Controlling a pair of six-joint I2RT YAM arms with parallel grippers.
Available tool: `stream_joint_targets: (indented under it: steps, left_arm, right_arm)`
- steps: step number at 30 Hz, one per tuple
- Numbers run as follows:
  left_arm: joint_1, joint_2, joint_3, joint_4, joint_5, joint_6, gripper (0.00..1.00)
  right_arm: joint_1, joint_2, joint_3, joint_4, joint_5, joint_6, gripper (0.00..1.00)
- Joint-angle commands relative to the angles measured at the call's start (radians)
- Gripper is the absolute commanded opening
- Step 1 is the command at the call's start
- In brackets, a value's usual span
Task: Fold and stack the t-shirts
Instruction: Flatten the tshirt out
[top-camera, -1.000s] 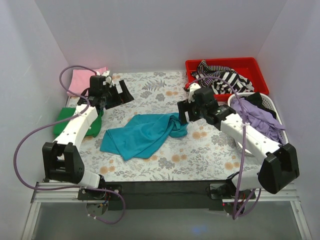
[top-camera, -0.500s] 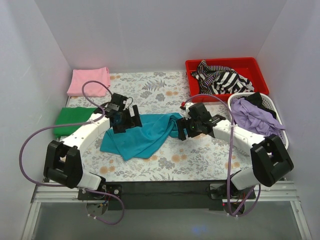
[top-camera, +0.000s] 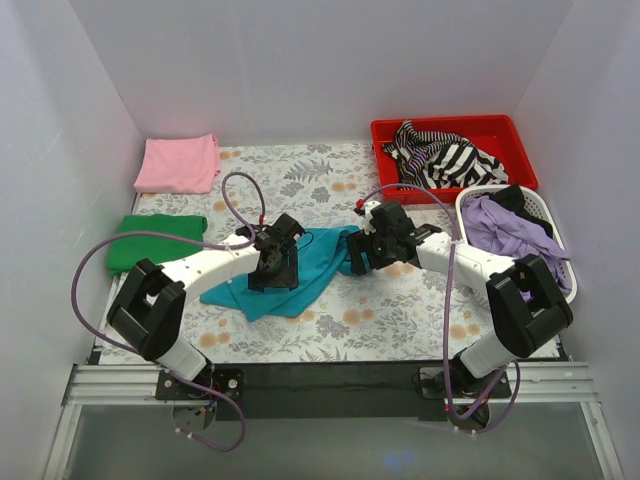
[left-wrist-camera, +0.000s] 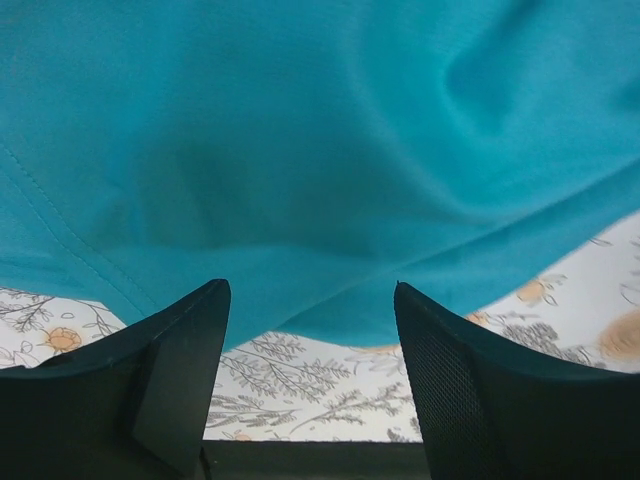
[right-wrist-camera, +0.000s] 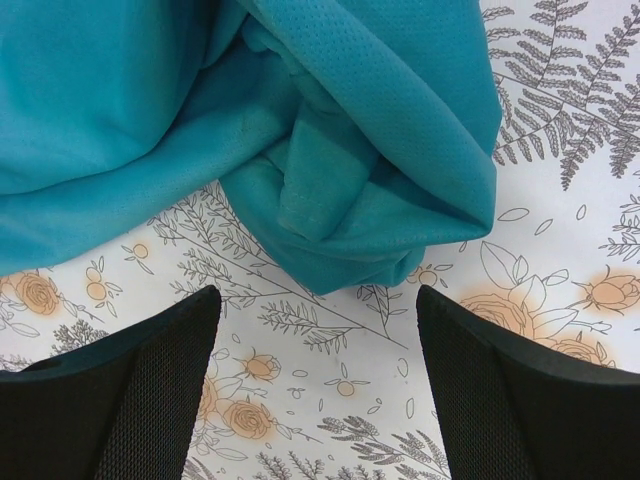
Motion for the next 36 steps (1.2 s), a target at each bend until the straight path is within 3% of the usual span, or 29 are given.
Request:
stream_joint_targets:
  steps: [1, 10, 17, 20, 21, 23, 24, 26, 32, 36]
  left_arm:
    - [-0.002, 0.007, -0.010, 0.003, -0.092, -0.026, 0.65]
    - [-0.002, 0.098, -0.015, 0.052, -0.094, -0.024, 0.55]
    - [-0.002, 0.119, -0.024, 0.083, -0.080, -0.020, 0.39]
    - [-0.002, 0.145, -0.026, 0.088, -0.069, -0.001, 0.32]
    - [-0.002, 0.150, -0.026, 0.094, -0.071, 0.002, 0.30]
    - [-0.002, 0.157, -0.030, 0.106, -0.069, 0.022, 0.16]
    - [-0.002, 0.157, -0.030, 0.109, -0.072, 0.022, 0.10]
    - [-0.002, 0.148, -0.029, 0.126, -0.065, 0.034, 0.00]
    - [-0.002, 0.115, 0.000, 0.122, -0.069, 0.060, 0.00]
    - [-0.002, 0.061, 0.115, 0.070, -0.060, 0.115, 0.00]
  right_arm:
    - [0.003, 0.005, 0.036, 0.035, 0.011, -0.015, 0.85]
    - [0.001, 0.034, 0.039, 0.049, 0.032, -0.021, 0.85]
    - [0.001, 0.063, 0.033, 0.078, 0.046, -0.028, 0.85]
    - [0.003, 0.089, 0.032, 0.107, 0.045, -0.033, 0.72]
    - [0.001, 0.100, 0.035, 0.110, 0.042, -0.035, 0.59]
    - [0.001, 0.126, 0.045, 0.116, 0.032, -0.039, 0.41]
    - [0.001, 0.133, 0.050, 0.116, 0.031, -0.039, 0.16]
    - [0.003, 0.136, 0.055, 0.122, 0.028, -0.041, 0.02]
    - [0.001, 0.075, 0.047, 0.124, 0.017, -0.036, 0.01]
    - [0.001, -0.019, 0.085, 0.069, -0.024, -0.042, 0.01]
